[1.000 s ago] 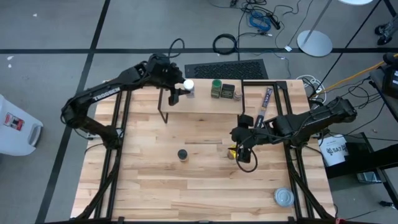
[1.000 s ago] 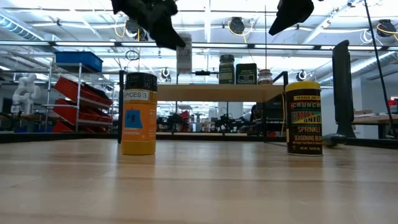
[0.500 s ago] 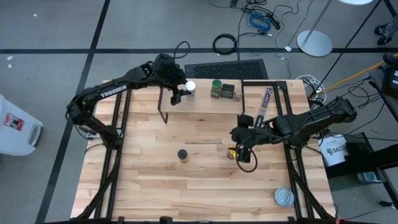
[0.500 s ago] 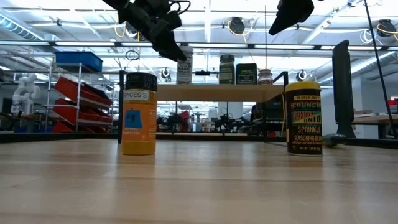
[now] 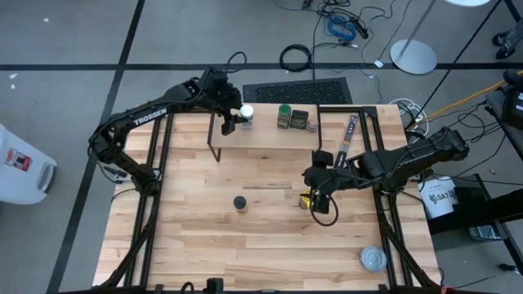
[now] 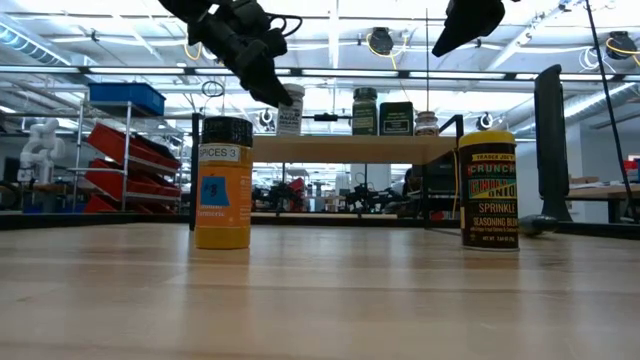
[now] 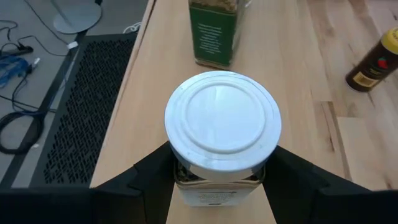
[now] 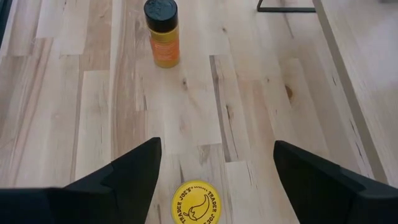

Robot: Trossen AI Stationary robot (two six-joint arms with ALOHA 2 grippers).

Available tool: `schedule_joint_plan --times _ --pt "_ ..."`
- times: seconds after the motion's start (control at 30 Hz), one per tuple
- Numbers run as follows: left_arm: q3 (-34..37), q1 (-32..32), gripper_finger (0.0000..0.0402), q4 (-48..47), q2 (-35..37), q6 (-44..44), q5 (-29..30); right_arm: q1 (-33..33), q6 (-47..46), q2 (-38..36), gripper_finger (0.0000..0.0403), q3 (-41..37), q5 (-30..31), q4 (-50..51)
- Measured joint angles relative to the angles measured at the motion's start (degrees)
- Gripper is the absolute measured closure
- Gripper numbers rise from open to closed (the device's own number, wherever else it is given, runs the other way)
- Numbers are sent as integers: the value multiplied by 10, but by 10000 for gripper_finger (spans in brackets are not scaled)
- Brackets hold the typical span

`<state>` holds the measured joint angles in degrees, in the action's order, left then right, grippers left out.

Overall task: Shelf spices
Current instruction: Put the white seasoning bottle on the shelf

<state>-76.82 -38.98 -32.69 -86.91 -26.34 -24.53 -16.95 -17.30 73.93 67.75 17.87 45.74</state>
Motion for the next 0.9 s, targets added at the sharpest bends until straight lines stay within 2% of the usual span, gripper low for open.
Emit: schedule_joint_plan --times 0.43,0.73,0.9 --pt "0 0 188 -9 0 0 0 0 -1 0 105 0 0 0" --pt "0 0 122 -8 0 -11 10 0 -2 0 105 0 0 0" --pt "0 0 113 -6 7 -17 18 0 -2 0 105 0 0 0"
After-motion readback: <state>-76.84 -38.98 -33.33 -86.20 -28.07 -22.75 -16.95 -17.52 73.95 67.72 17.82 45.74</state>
